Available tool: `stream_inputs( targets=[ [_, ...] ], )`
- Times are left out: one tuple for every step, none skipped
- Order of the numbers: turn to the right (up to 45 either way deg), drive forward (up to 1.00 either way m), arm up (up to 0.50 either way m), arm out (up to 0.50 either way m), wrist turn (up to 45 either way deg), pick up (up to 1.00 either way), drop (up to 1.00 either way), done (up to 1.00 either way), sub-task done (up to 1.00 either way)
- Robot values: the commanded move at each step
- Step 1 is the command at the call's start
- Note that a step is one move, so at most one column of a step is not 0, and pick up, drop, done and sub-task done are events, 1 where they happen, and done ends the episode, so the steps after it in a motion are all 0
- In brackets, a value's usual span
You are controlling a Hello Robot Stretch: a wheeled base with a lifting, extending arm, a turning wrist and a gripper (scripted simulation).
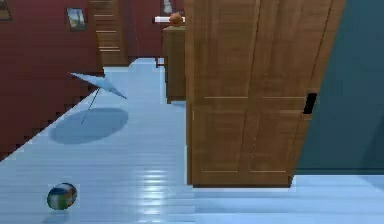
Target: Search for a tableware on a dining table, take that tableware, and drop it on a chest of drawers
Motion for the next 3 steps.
stream_inputs(
  targets=[
    [45.0, 0.0, 0.0, 0.0, 0.0, 0.0, 0.0, 0.0, 0.0],
    [36.0, 0.0, 0.0, 0.0, 0.0, 0.0, 0.0, 0.0, 0.0],
    [0.0, 1.0, 0.0, 0.0, 0.0, 0.0, 0.0, 0.0, 0.0]
  ],
)
